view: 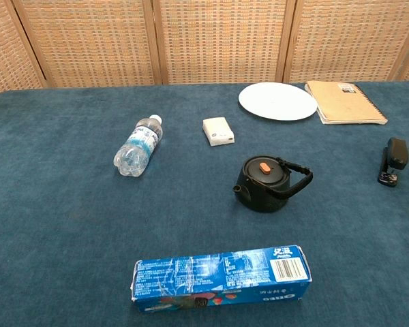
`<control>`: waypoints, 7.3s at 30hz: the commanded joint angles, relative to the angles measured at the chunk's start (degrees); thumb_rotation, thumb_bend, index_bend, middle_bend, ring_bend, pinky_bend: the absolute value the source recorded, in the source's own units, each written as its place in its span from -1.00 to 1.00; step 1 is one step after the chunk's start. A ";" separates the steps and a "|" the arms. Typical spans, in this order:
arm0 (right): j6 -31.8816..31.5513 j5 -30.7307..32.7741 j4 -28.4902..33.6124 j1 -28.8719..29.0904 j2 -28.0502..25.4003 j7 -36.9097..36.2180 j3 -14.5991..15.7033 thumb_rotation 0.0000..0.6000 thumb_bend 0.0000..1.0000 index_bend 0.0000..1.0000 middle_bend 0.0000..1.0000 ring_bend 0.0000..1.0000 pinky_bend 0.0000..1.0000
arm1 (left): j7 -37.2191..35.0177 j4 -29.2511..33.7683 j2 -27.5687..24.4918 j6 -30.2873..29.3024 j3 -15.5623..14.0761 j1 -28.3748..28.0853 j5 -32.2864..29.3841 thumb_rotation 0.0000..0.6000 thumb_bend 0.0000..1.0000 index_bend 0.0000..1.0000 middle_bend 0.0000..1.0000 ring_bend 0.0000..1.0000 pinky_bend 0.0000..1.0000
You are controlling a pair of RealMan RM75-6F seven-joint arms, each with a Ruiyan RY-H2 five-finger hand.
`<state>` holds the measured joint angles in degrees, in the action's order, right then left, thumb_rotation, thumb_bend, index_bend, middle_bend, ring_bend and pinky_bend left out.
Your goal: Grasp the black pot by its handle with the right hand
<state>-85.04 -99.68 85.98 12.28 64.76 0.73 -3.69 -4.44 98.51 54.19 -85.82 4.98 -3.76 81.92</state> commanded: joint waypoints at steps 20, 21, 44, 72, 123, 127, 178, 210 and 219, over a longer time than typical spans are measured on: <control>30.73 -0.14 11.10 24.07 3.48 1.54 -1.67 1.00 -1.00 -0.31 -0.37 -0.43 -1.00 | 0.92 -0.96 0.72 3.96 0.85 -1.87 -3.52 1.00 -1.00 -1.00 -1.00 -1.00 -1.00; 31.02 0.40 10.88 24.29 3.96 2.01 -1.75 1.00 -1.00 -0.31 -0.37 -0.42 -1.00 | 0.85 -0.98 0.70 4.00 0.86 -1.90 -3.55 1.00 -1.00 -1.00 -1.00 -1.00 -1.00; 34.47 10.12 6.18 27.63 10.82 7.68 -2.28 1.00 -1.00 -0.11 -0.12 -0.18 -1.00 | 0.38 -1.28 0.68 4.19 0.82 -2.01 -3.71 1.00 -1.00 -1.00 -1.00 -1.00 -1.00; 36.10 14.55 3.96 30.00 14.51 14.68 -0.80 1.00 -1.00 -0.01 -0.03 -0.10 -1.00 | -0.12 -1.62 0.70 4.46 0.88 -2.17 -3.93 1.00 -1.00 -1.00 -1.00 -1.00 -1.00; 38.84 18.54 0.55 33.14 18.45 22.91 1.46 1.00 -1.00 0.86 0.63 0.38 -1.00 | -2.62 -2.31 0.18 4.13 1.06 -1.91 -3.79 1.00 -1.00 -1.00 -1.00 -1.00 -1.00; 39.23 19.77 0.33 33.33 18.71 22.78 1.10 1.00 -1.00 0.98 0.69 0.41 -1.00 | -2.90 -2.47 0.15 4.16 1.05 -1.87 -3.84 1.00 -1.00 -1.00 -1.00 -1.00 -1.00; 30.73 35.06 12.70 33.05 18.20 30.45 -4.14 0.36 -1.00 1.00 1.00 0.92 -0.73 | -4.14 -2.94 -0.02 4.26 1.21 -1.78 -4.01 1.00 -1.00 -1.00 -1.00 -1.00 -1.00; 21.08 42.26 16.69 32.70 19.95 39.98 -4.47 0.02 0.86 1.00 1.00 1.00 -0.02 | -4.77 -2.84 -0.18 4.13 1.26 -1.70 -3.83 1.00 -1.00 -1.00 -1.00 -1.00 -1.00; 20.88 39.24 15.30 32.02 20.64 36.39 -4.15 0.51 0.91 1.00 1.00 1.00 0.76 | -4.89 -2.89 -0.20 4.04 1.26 -1.64 -3.78 1.00 -1.00 -1.00 -1.00 -1.00 -1.00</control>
<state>-64.22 -59.82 101.68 44.50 85.23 37.86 -7.94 -9.33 95.61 54.00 -81.77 6.23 -5.40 78.14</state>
